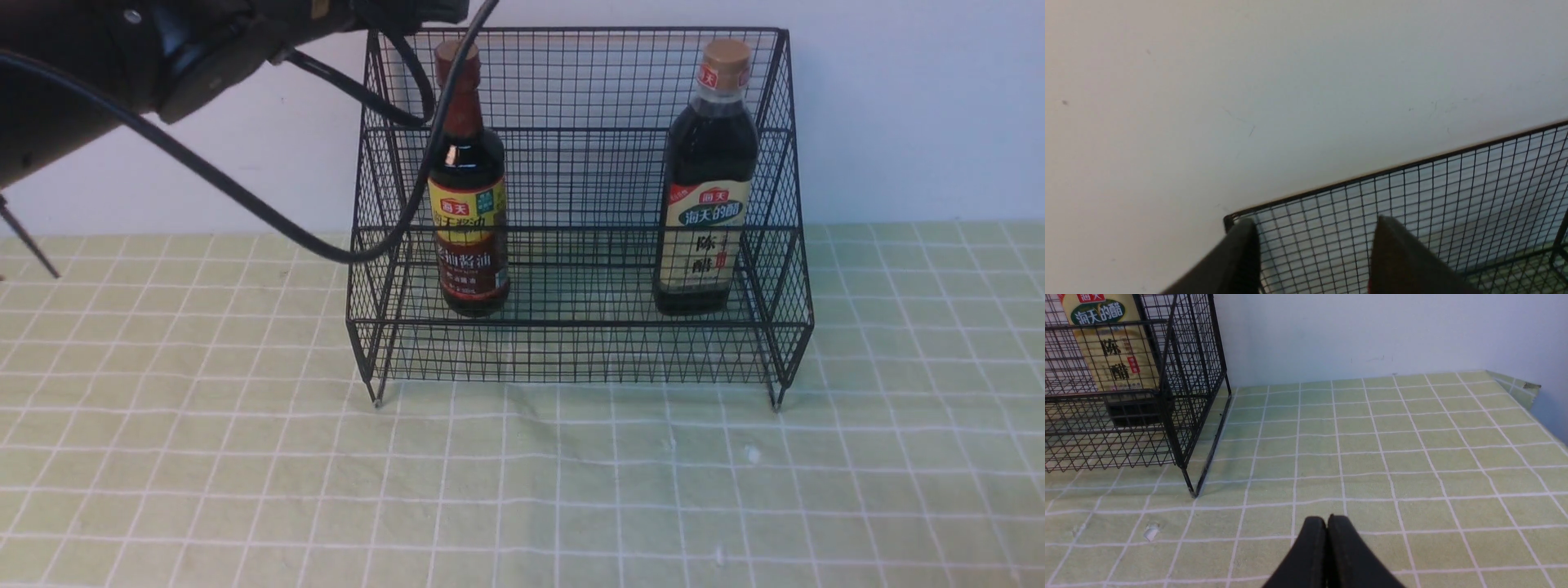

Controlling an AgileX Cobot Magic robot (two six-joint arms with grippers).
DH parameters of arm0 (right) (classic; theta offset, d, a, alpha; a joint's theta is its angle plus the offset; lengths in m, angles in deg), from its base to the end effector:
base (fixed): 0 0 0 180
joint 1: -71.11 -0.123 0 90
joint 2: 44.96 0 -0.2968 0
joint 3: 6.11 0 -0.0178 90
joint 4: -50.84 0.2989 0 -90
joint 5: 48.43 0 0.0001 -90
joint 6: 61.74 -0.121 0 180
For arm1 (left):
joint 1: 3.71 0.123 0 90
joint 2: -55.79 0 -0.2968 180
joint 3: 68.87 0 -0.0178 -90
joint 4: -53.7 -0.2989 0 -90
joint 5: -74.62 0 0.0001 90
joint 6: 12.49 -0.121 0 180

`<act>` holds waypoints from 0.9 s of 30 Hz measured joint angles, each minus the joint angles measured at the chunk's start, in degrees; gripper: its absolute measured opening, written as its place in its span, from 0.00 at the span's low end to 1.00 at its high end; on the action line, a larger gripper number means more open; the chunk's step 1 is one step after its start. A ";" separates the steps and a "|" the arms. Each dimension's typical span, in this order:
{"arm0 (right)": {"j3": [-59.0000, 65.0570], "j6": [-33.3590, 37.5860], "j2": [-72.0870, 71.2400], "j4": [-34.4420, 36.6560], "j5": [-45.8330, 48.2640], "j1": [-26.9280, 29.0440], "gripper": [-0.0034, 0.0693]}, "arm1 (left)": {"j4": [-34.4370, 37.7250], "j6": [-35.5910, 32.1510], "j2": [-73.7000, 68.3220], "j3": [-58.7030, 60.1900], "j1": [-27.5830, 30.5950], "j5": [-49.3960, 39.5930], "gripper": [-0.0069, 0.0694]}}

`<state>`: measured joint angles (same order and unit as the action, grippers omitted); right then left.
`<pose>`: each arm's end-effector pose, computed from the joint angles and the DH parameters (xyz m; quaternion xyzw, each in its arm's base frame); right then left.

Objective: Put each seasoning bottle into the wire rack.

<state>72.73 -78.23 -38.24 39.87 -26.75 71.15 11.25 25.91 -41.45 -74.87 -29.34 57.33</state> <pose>0.1173 -0.0086 0.1635 0.0652 0.8004 0.0042 0.5960 0.4176 -0.1734 0.3997 0.1323 0.7762 -0.0434 0.6149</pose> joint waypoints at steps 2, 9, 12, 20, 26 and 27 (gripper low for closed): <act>0.00 0.00 0.00 0.00 0.00 0.00 0.03 | 0.00 -2.53 2.34 0.00 -2.06 -6.60 0.33; 0.00 0.00 0.00 0.00 0.00 0.00 0.03 | 8.91 -18.53 9.85 0.00 -9.94 -40.79 0.08; 0.00 0.00 0.00 0.00 0.00 0.00 0.03 | 14.91 -19.36 13.91 0.27 -10.42 -48.17 0.08; 0.00 0.00 0.00 0.00 0.00 0.00 0.03 | 25.65 -17.14 32.04 6.18 -10.42 -43.56 0.08; 0.00 0.00 0.00 0.00 0.00 0.00 0.03 | 28.95 -17.02 42.33 10.20 -10.42 -40.78 0.08; 0.00 0.00 0.00 0.00 0.00 0.00 0.03 | 29.21 -17.02 43.84 10.37 -10.42 -40.98 0.08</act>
<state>72.73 -78.23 -38.24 39.87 -26.75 71.15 40.46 8.89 2.39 -64.49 -39.76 16.35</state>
